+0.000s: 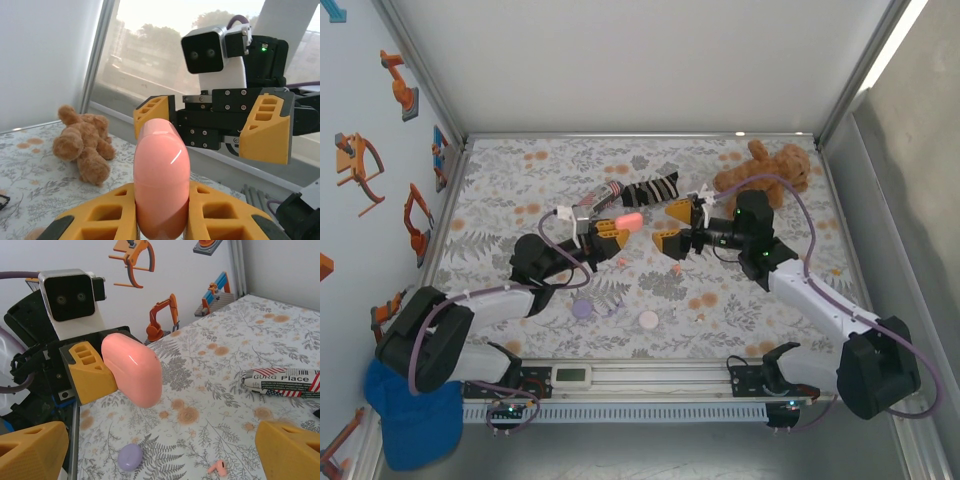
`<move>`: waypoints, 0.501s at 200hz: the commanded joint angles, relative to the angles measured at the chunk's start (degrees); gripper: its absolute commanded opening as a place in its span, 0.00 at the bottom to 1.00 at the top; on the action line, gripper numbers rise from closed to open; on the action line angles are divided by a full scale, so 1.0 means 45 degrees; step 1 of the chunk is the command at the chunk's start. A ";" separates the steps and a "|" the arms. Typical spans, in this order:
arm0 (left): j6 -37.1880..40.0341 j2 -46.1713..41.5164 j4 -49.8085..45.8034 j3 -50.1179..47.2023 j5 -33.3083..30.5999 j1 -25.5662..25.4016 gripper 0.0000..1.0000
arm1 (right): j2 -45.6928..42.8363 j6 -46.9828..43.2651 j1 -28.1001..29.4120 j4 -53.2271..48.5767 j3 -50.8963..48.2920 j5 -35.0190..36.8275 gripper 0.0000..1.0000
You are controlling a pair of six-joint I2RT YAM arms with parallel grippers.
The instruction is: Insert the wireless bluetooth earbuds into the charging case
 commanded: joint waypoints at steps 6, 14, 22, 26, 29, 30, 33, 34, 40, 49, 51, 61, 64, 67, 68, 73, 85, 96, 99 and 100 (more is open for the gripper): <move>0.0539 0.0478 0.1306 0.0489 0.1066 -0.0080 0.00 | 0.0124 -0.0439 0.0309 -0.0104 0.0654 -0.0237 0.94; 0.0515 0.0573 0.1310 0.0602 0.1199 -0.0106 0.00 | 0.0149 -0.0573 0.0377 -0.0292 0.0730 -0.0133 0.94; 0.0514 0.0672 0.1306 0.0668 0.1202 -0.0160 0.00 | 0.0177 -0.0692 0.0420 -0.0416 0.0811 -0.0068 0.94; 0.0525 0.0703 0.1306 0.0707 0.1206 -0.0194 0.00 | 0.0190 -0.0700 0.0434 -0.0443 0.0829 -0.0034 0.94; 0.0536 0.0730 0.1308 0.0739 0.1211 -0.0211 0.00 | 0.0219 -0.0716 0.0444 -0.0448 0.0835 0.0002 0.93; 0.0545 0.0739 0.1307 0.0746 0.1216 -0.0222 0.00 | 0.0226 -0.0720 0.0437 -0.0448 0.0835 0.0010 0.93; 0.0553 0.0764 0.1311 0.0761 0.1208 -0.0241 0.00 | 0.0233 -0.0719 0.0447 -0.0449 0.0853 0.0032 0.93; 0.0553 0.0776 0.1308 0.0767 0.1214 -0.0237 0.00 | 0.0233 -0.0731 0.0448 -0.0439 0.0863 0.0025 0.93; 0.0559 0.0814 0.1315 0.0806 0.1202 -0.0279 0.00 | 0.0282 -0.0746 0.0450 -0.0448 0.0906 0.0051 0.93; 0.0609 0.0862 0.1306 0.0874 0.1212 -0.0321 0.00 | 0.0362 -0.0759 0.0478 -0.0494 0.0958 0.0131 0.93; 0.0612 0.0865 0.1306 0.0871 0.1218 -0.0343 0.00 | 0.0373 -0.0767 0.0500 -0.0514 0.0982 0.0149 0.93; 0.0651 0.0891 0.1307 0.0899 0.1225 -0.0363 0.00 | 0.0488 -0.0822 0.0522 -0.0594 0.1079 0.0179 0.92; 0.0676 0.0893 0.1306 0.0893 0.1233 -0.0369 0.00 | 0.0522 -0.0839 0.0526 -0.0613 0.1104 0.0190 0.91; 0.0674 0.0903 0.1306 0.0916 0.1239 -0.0374 0.00 | 0.0553 -0.0841 0.0544 -0.0623 0.1146 0.0203 0.91; 0.0673 0.0904 0.1306 0.0922 0.1230 -0.0382 0.00 | 0.0569 -0.0841 0.0555 -0.0634 0.1156 0.0218 0.91; 0.0700 0.0883 0.1310 0.0926 0.1225 -0.0381 0.00 | 0.0625 -0.0840 0.0566 -0.0658 0.1211 0.0240 0.90; 0.0725 0.0867 0.1306 0.0948 0.1235 -0.0383 0.00 | 0.0726 -0.0832 0.0603 -0.0683 0.1315 0.0282 0.89; 0.0768 0.0848 0.1306 0.0929 0.1221 -0.0372 0.00 | 0.0780 -0.0829 0.0632 -0.0719 0.1392 0.0423 0.87; 0.0791 0.0851 0.1306 0.0926 0.1230 -0.0387 0.00 | 0.0815 -0.0825 0.0647 -0.0739 0.1414 0.0459 0.87; 0.0790 0.0848 0.1306 0.0927 0.1235 -0.0388 0.00 | 0.0817 -0.0833 0.0646 -0.0740 0.1426 0.0473 0.87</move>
